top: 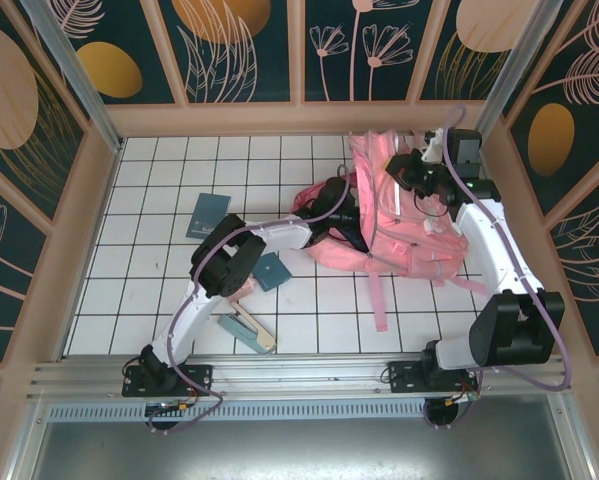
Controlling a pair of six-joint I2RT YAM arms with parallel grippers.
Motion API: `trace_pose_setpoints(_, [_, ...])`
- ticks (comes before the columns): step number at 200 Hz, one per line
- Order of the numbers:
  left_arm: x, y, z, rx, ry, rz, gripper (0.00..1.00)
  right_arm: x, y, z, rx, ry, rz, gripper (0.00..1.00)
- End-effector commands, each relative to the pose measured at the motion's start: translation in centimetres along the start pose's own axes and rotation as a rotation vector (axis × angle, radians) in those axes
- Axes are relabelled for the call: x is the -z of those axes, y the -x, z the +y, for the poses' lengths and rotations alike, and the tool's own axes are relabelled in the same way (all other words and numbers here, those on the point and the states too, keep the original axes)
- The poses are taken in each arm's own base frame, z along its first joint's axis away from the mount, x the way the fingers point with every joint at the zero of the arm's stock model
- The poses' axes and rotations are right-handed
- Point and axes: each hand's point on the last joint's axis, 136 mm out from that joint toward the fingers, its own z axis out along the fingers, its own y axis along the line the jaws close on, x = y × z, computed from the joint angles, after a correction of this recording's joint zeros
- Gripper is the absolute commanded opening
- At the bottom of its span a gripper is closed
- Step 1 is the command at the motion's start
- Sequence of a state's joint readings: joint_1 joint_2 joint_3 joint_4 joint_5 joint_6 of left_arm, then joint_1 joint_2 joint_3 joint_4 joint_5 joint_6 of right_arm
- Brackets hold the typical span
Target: Pack books, pencil case, and school supplies into a backpack
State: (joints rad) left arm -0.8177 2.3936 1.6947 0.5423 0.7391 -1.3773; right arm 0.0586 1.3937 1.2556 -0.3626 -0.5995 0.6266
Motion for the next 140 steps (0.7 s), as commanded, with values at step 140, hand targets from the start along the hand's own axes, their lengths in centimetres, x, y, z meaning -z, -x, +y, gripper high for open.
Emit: trace_pose_setpoints(140, [9.4,0.7,-1.8,-0.146,0.223,-0.121,0.99,3.1,3.2,3.1,0.121,0.05,-0.143,0.0])
